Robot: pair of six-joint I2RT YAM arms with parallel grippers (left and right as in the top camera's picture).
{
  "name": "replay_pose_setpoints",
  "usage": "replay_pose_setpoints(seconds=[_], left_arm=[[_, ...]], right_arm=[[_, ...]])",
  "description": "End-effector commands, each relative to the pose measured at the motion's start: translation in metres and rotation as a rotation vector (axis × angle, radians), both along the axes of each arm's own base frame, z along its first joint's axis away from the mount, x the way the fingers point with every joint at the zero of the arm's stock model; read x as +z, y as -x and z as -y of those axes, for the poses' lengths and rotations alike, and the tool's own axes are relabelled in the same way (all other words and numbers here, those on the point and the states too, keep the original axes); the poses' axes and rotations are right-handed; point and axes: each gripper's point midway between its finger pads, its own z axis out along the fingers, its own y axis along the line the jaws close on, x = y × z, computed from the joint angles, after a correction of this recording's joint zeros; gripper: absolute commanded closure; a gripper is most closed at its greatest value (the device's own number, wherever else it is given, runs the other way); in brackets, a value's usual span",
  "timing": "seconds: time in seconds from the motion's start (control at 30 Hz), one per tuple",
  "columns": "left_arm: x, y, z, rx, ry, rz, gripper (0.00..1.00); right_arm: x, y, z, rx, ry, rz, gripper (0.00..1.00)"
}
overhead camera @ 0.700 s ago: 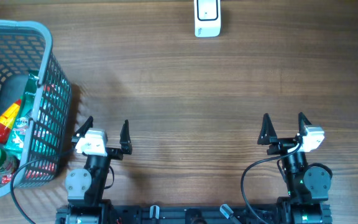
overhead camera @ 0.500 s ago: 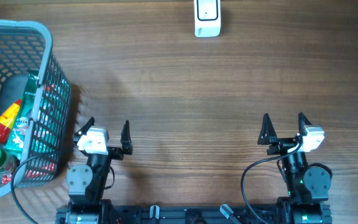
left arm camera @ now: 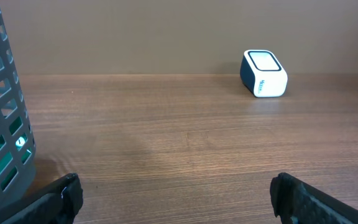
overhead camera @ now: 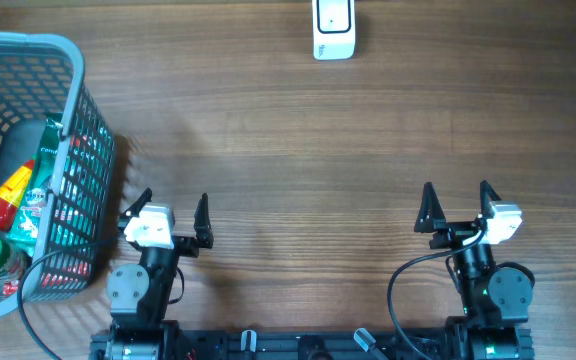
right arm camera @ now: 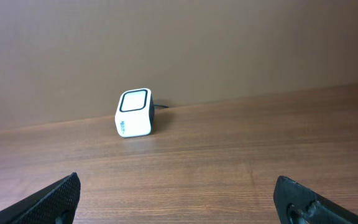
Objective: Scan the item barcode
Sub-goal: 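Move the left gripper toward the grey basket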
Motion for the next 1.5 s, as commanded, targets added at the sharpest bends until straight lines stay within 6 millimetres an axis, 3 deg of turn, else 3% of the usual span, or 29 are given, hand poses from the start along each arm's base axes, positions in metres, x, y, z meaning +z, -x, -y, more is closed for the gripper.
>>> replay_pose_setpoints(seconds=[0.0,0.7,0.9,1.13,1.47], left_arm=[[-0.004,0.0,0.0,0.002,0.005,-0.011,0.0],[-0.004,0.0,-0.001,0.006,0.004,-0.009,0.0],[0.002,0.003,0.017,-0.093,0.027,0.004,0.0],[0.061,0.013,0.023,-0.13,0.098,0.069,0.0],[0.135,0.048,0.022,-0.132,0.097,0.099,0.0]], right_arm=[[0.002,0.001,-0.003,0.017,0.012,0.009,0.0],[0.002,0.001,-0.003,0.017,0.012,0.009,0.0],[0.002,0.001,-0.003,0.017,0.013,0.009,0.0],[0.002,0.001,-0.003,0.017,0.013,0.009,0.0],[0.002,0.001,-0.003,0.017,0.013,0.009,0.0]])
